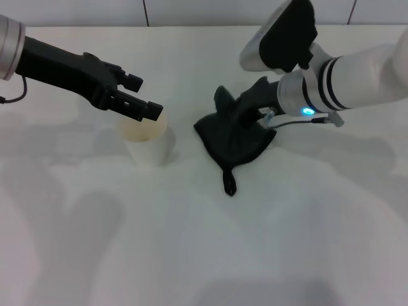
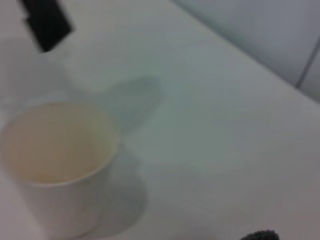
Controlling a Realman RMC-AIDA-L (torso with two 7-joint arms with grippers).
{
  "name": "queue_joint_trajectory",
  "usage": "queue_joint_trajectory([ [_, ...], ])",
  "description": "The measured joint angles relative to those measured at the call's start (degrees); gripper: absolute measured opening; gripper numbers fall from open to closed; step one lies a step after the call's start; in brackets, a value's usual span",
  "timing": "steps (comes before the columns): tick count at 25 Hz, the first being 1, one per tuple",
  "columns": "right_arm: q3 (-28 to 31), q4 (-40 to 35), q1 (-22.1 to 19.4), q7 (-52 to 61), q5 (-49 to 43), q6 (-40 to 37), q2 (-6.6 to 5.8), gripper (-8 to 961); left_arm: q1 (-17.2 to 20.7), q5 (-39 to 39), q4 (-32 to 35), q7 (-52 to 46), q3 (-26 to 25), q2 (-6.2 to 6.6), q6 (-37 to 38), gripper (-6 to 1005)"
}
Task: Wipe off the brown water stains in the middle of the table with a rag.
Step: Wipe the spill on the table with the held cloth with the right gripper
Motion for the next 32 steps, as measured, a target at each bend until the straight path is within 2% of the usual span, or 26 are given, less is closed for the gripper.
queue_joint_trajectory([
  [8, 0.5, 2.8, 0.3, 1.7, 0.2, 1.2, -0.11, 22, 0.0, 0.0, 0.0, 0.0, 0.0, -0.16, 0.0, 893],
  [12, 1.7, 3.2, -0.1, 1.7, -0.1, -0.8, -0.51, 22, 0.0, 0.0, 0.0, 0.0, 0.0, -0.18, 0.0, 893],
  [17, 6.5, 3.1, -0.9, 1.7, -1.7, -6.6, -0.83, 22, 0.3, 0.1, 0.0, 0.0, 0.0, -0.19, 0.0, 893],
  [22, 12.3, -0.3, -4.4, 1.5, -4.3, -10.4, -0.88, 22, 0.4, 0.6, 0.0, 0.0, 0.0, -0.19, -0.3, 893],
  [26, 11.8, -4.0, -5.8, 1.0, -4.4, -14.2, -0.86, 22, 0.3, 0.7, 0.0, 0.0, 0.0, -0.19, -0.4, 893],
  [32, 6.8, -6.3, -4.1, 1.0, -3.9, -21.5, -0.43, 22, 0.2, 0.7, 0.0, 0.1, 0.0, -0.15, -0.5, 893],
])
